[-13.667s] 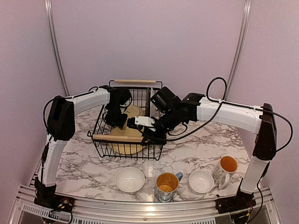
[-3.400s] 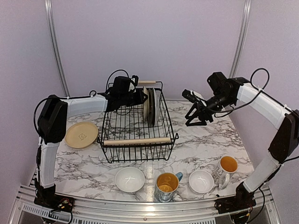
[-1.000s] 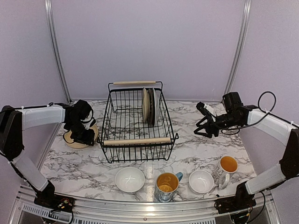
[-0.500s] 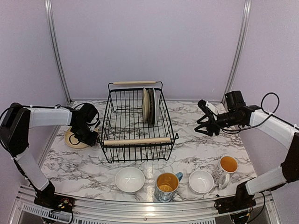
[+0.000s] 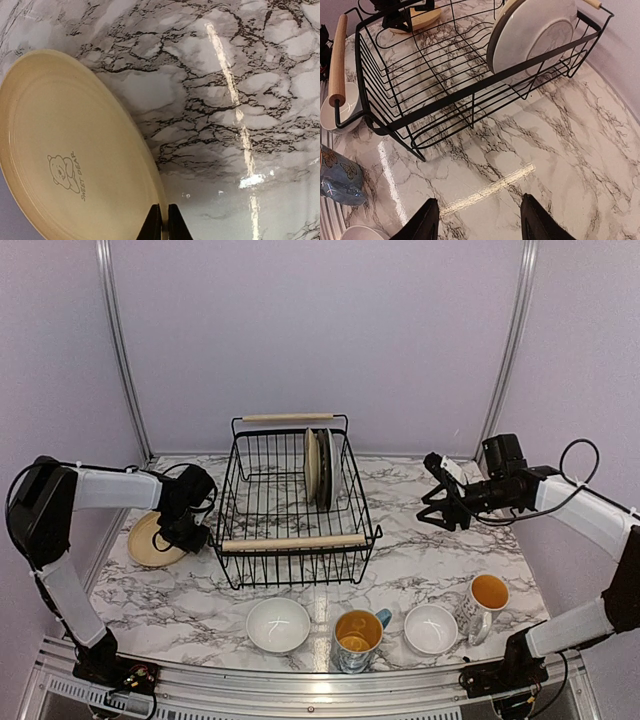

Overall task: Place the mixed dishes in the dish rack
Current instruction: Grab the plate from the center of the board, then insert the plate into the dish rack.

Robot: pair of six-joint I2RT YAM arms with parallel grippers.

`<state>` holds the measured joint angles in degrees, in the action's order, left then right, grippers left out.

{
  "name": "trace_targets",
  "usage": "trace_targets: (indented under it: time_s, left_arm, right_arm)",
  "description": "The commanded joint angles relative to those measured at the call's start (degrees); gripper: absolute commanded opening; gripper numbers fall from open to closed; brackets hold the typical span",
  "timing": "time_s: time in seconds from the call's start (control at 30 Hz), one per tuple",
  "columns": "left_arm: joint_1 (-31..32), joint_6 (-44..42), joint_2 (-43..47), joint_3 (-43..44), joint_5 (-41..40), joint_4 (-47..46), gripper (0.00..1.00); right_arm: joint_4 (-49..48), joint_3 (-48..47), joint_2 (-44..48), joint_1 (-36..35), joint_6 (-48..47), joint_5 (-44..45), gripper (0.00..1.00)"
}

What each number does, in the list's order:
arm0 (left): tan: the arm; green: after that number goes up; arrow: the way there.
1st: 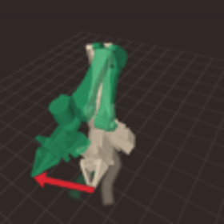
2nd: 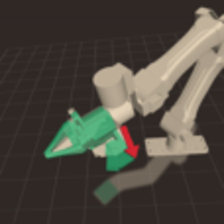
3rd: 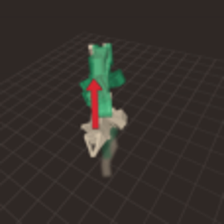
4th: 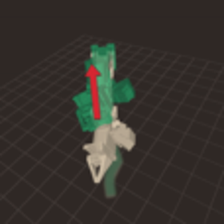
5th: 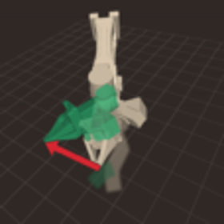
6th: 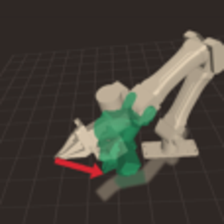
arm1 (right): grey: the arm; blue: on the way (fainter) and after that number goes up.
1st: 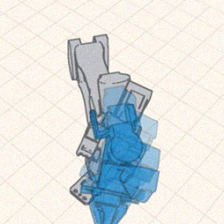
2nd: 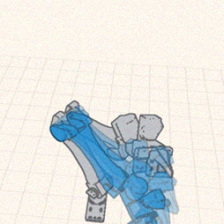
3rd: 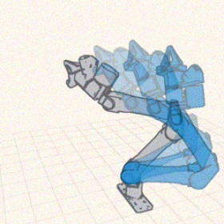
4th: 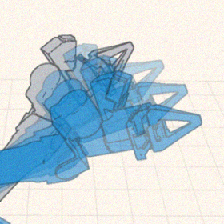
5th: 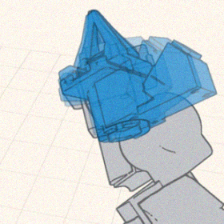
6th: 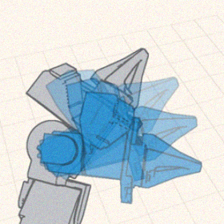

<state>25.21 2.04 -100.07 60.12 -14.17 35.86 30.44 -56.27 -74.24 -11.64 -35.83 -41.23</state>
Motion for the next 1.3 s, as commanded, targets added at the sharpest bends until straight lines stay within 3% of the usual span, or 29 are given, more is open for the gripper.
trace_targets:
  time_s: [0.0,0.17,0.27,0.47,0.83,1.27]
  left_arm:
    - [0.27,3.32,6.54,4.69,-1.81,6.28,0.02]
    - [0.68,7.59,16.75,14.87,-0.79,10.37,0.0]
    - [1.08,9.84,21.42,22.35,5.04,7.93,0.0]
    - [2.67,15.43,25.02,24.36,24.5,-12.39,0.0]
    - [3.44,24.46,9.3,23.38,44.14,-40.49,0.0]
    - [2.3,28.25,-8.86,30.01,55.61,-50.25,0.0]
  right_arm:
    - [-0.96,0.94,0.47,0.35,-0.24,0.72,0.54]
    - [-0.99,0.99,-0.9,0.31,-0.34,0.85,0.53]
    - [-0.99,0.99,-1.84,0.3,-0.29,1.05,0.53]
    - [-0.9,0.9,-3.14,0.37,-0.69,1.96,0.53]
    - [-1.06,1.25,-4.81,0.38,-0.64,2.11,0.53]
    - [-0.99,1.43,-6.07,0.3,-0.74,3.25,0.53]
